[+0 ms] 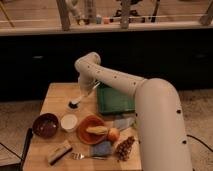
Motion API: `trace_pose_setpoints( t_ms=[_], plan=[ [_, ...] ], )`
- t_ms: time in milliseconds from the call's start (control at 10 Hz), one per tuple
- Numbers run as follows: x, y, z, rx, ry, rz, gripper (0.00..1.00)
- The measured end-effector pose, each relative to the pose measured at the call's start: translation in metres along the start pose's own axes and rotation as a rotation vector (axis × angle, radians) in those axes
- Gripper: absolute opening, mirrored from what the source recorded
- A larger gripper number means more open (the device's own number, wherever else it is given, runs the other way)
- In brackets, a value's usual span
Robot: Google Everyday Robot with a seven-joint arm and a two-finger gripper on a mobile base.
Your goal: Place brush in table surface
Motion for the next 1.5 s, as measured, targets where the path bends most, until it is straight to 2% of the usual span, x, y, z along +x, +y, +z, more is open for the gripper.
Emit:
trace_pose_setpoints(
  t_ms=[500, 800, 900, 1300, 1500],
  plan=[
    [-0.005, -0.012, 0.02, 0.003, -0.051, -0.136, 0.0],
    [-0.006, -0.011, 0.035, 0.006, -0.086, -0.162, 0.01],
    [-0.006, -0.009, 0.04, 0.003, -0.094, -0.16, 0.07],
    [-0.004, 0.0, 0.057, -0.018, -0.124, -0.144, 0.5],
    [-0.005, 0.002, 0.061, -0.025, -0.132, -0.143, 0.67]
  ],
)
